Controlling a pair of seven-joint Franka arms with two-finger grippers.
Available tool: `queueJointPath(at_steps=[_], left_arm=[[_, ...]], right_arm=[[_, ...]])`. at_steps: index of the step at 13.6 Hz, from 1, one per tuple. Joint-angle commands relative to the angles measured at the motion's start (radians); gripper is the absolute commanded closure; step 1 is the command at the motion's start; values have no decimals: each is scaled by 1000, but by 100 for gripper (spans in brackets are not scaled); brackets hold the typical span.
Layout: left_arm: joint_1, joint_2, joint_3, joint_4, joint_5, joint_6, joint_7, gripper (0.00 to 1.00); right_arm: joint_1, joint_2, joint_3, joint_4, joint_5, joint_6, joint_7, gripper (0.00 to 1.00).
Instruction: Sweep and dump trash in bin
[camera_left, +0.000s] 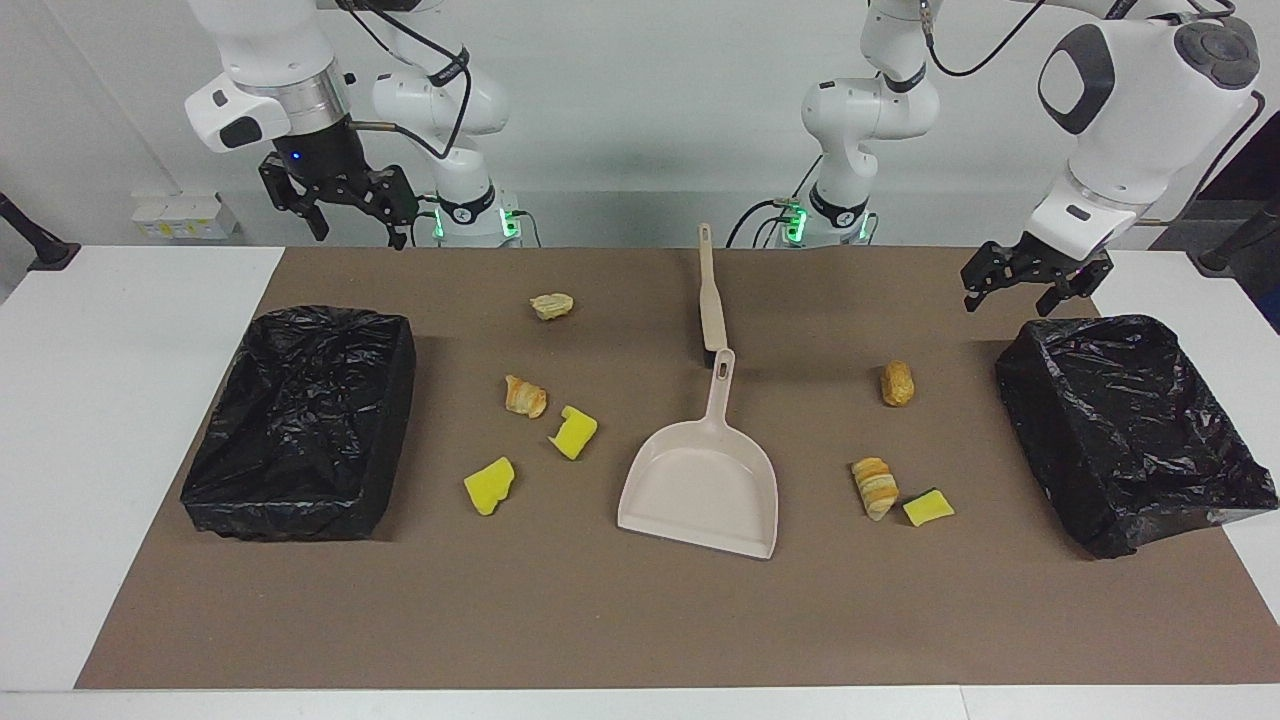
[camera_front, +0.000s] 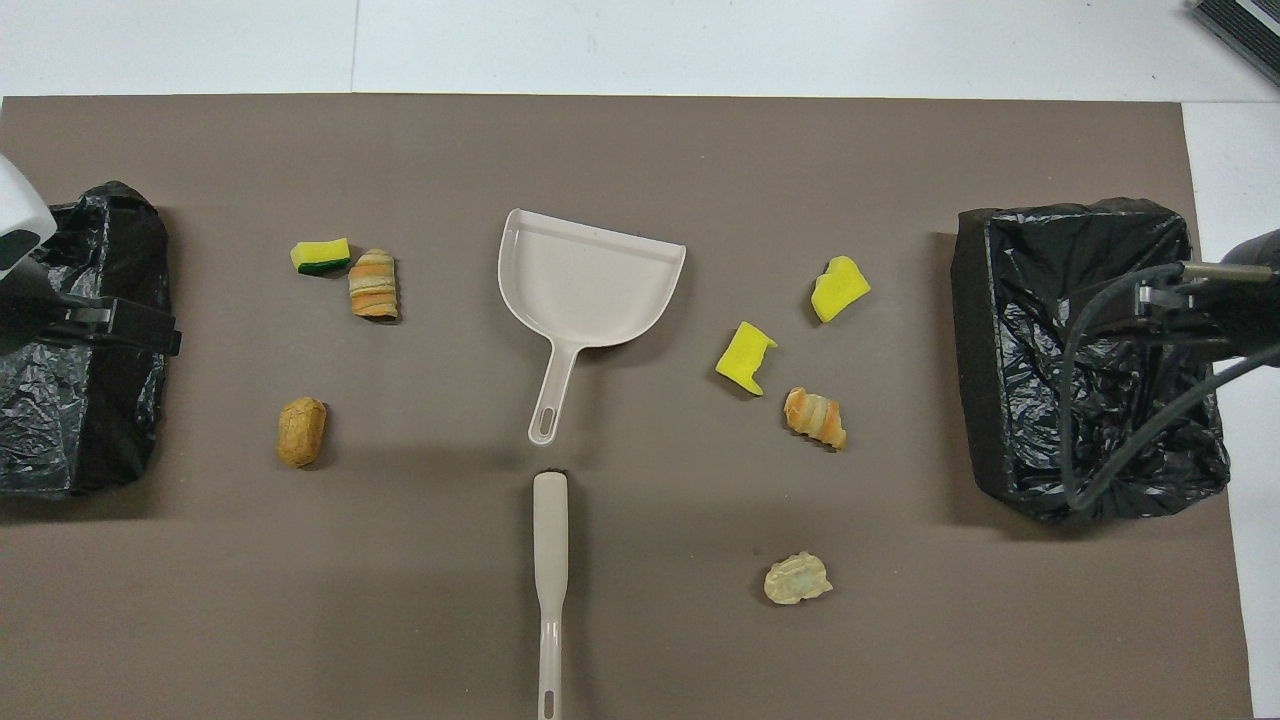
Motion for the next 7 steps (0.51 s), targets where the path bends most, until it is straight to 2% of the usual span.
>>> queueJointPath(at_steps=[1, 7], left_arm=[[-8, -23, 7, -27, 5, 12, 11, 0], [-17, -11, 4, -4, 8, -7, 8, 0]], right_arm=[[-11, 4, 1, 10, 15, 2, -24, 0], [-11, 2, 1, 10, 15, 2, -24, 0]])
